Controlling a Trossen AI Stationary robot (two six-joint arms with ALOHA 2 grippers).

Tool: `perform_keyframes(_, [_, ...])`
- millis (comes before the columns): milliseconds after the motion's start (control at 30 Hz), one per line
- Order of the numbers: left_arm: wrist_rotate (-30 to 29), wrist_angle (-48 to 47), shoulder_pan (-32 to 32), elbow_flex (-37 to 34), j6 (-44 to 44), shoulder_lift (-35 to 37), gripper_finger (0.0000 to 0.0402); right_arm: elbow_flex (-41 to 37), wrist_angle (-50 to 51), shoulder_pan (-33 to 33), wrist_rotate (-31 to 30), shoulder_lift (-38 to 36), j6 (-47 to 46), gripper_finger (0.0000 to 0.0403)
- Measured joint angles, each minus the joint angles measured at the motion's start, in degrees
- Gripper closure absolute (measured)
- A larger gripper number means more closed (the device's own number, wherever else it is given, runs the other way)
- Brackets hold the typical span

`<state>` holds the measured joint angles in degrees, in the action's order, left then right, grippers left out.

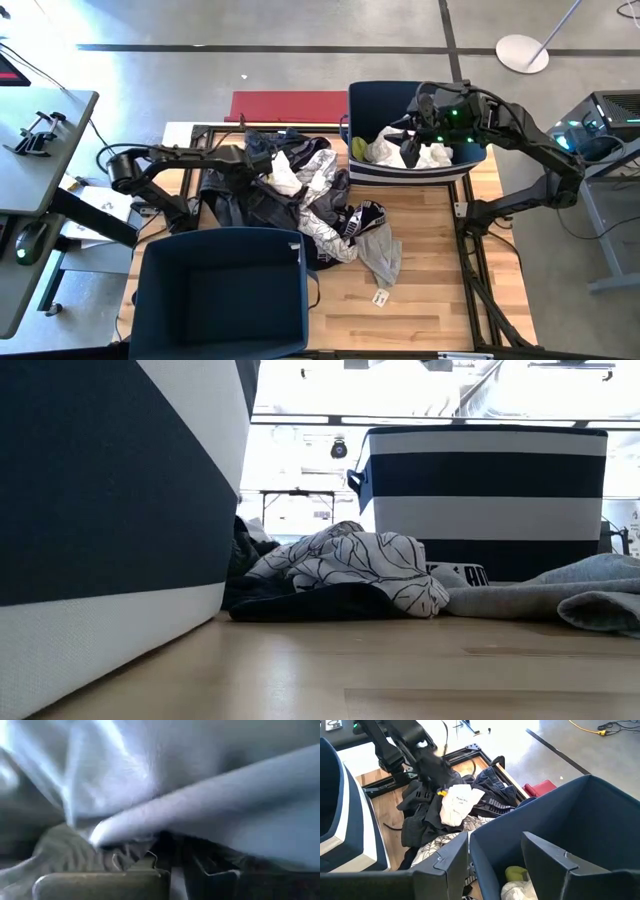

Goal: Sort clothes
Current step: Put the gray shorts into the bottom blue laundry bin

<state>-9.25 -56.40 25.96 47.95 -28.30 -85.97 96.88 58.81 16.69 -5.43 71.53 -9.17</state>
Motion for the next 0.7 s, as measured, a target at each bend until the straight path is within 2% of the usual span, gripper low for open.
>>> perform_keyframes(167, [-4.8,-10.5,-1.8,10.1,0.0,7.1,0.0398,0.0,-0.1,0.0,0.0,0.0,0.0,0.0229])
perform_keyframes(400, [-10.0,-23.2,-5.3,32.2,-2.5,16.3,0.0401,0.0,-2.1,0.0,-0.6,0.0,0.5,0.0229])
perform_keyframes(567, [-14.4,-22.5,-8.1,49.8,-3.4,18.6,0.0401,0.0,-6.6,0.0,-0.6,0.0,2.7,0.0229])
perform_keyframes(700, [-15.7,-15.8,-10.6,63.4,-0.5,18.7,0.0401,0.0,-10.4,0.0,-0.6,0.0,4.5,0.0229])
